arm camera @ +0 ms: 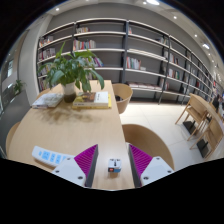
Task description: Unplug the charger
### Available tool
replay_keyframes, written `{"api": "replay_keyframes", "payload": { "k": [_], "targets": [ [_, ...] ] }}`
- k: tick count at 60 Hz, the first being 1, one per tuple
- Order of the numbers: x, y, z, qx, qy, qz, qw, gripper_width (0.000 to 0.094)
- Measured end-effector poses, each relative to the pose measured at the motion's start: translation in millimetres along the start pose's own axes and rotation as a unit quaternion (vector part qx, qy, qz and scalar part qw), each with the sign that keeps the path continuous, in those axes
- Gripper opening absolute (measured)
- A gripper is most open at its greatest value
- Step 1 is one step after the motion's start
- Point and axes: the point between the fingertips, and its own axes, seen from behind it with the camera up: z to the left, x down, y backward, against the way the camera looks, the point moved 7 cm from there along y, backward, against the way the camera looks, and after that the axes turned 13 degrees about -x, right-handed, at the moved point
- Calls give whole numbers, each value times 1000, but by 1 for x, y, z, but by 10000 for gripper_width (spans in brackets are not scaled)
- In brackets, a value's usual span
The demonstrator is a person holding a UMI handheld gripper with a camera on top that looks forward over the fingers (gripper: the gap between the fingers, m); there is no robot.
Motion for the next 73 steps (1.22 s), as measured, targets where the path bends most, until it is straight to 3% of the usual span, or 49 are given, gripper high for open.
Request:
{"api": "replay_keyframes", "payload": {
  "k": [4, 14, 22, 37, 49, 73],
  "targets": [
    [-33, 27, 6, 7, 15, -32, 999, 623],
    [-89, 109, 50, 7, 39, -106, 994, 656],
    [-80, 162, 92, -5, 31, -139, 990, 654],
    [-1, 235, 150, -18, 13, -115, 993, 652],
    [58, 269, 172, -13, 37, -59, 997, 655],
    [107, 279, 211, -44, 35, -29, 998, 656]
  ]
}}
